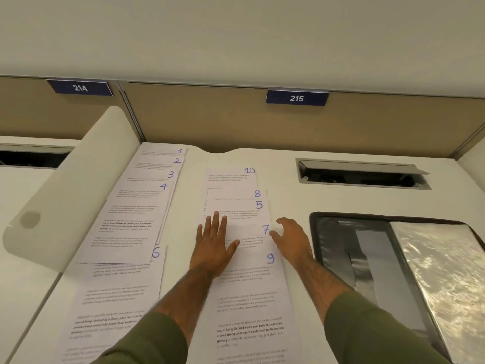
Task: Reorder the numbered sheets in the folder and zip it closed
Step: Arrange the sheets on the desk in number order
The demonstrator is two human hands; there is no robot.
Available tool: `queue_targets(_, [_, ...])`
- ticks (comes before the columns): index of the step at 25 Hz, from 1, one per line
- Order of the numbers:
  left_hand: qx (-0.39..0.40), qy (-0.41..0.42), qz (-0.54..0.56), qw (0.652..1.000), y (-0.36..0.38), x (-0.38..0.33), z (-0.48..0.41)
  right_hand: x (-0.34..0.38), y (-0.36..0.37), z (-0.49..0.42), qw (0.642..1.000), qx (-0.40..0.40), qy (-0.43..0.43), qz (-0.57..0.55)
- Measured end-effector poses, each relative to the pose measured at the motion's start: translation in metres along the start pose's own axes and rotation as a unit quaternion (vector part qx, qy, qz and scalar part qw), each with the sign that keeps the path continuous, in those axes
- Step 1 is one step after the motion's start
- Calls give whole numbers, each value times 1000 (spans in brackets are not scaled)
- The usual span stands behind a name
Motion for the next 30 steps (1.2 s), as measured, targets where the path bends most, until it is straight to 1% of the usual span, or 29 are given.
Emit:
queue_targets(5, [5,8,9,1000,12,-6,-35,7,9,-44,998,52,-9,16])
queue_targets(8, [13,1,7,1000,20,-1,-49,15,14,-73,997,73,-9,1])
queue_targets(15, [-2,-3,3,1000,30,3,-55,30,24,-131,994,109,-1,-17])
queue_targets(18, [-2,-7,-5,1000,30,4,-56,29,26,-144,993,93,13,-78])
queue_targets(20, [-1,-6,-9,1000,30,4,-56,25,23,-147,988,77,39,-129])
queue_targets(22, [-1,-7,-11,1000,30,4,-55,18,25,-146,984,79,67,-146])
queue_targets(25, [-2,0,-9,1000,29,3,-54,8,28,-142,981,102,78,-146])
queue_targets(28, [-5,2,-10,1000,29,4,-53,2,10,-140,984,60,80,-149])
queue_targets(30, [-6,0,-3,1000,29,5,-52,-2,-10,-137,978,18,88,-190])
Point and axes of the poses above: each hand's wrist, its own z-axis away from the middle knuckle, its own y-axis out of the palm, x = y × z, the point moved 10 cm from there along -z, towards the middle knuckle, and after that the axes turned 2 degrees about z, right-handed, at the moved point
